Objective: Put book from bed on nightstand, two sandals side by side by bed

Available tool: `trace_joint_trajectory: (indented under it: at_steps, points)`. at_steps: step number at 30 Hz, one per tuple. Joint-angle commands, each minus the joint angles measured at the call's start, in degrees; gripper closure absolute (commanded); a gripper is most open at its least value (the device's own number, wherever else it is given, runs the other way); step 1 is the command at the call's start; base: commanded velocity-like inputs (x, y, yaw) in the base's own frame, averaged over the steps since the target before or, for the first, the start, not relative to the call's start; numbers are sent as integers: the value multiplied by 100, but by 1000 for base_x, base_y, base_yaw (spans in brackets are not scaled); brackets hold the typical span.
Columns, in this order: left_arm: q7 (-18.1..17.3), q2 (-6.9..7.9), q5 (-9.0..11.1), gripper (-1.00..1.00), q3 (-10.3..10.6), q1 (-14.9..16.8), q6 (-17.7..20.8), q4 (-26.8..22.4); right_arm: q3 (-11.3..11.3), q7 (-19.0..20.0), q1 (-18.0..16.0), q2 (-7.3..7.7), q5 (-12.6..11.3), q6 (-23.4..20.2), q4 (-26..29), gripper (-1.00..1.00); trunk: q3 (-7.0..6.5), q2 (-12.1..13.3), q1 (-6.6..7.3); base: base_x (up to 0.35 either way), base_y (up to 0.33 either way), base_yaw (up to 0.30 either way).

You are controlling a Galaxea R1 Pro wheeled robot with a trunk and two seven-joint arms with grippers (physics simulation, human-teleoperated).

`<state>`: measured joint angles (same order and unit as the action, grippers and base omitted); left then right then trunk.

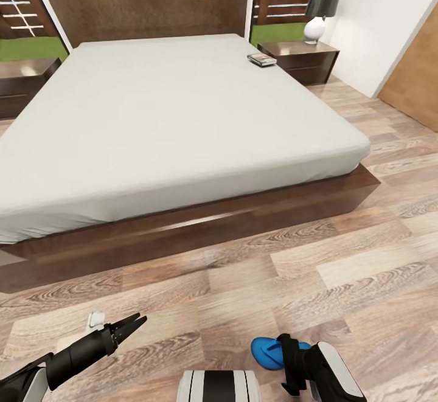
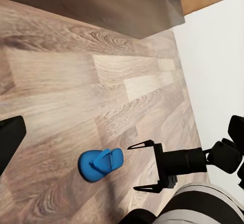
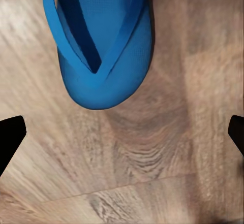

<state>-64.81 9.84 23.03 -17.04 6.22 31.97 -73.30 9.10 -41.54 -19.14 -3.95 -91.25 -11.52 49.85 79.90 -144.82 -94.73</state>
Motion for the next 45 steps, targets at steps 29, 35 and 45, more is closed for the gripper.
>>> trace_joint_trajectory:
  at_steps: [29,35,45]
  points:
    - [-6,5,26,-100,-10,2,54,0,30,-30,-2,16,2,-44,7,-100,93,-7,-11,44,0,0]
    - [-6,1,26,-100,-10,2,47,0,30,-27,-2,7,2,-41,7,-100,225,-15,-27,0,0,0]
    - [-6,3,26,-100,-14,2,46,0,23,461,-2,10,10,-35,8,-100,292,-19,-34,0,0,0]
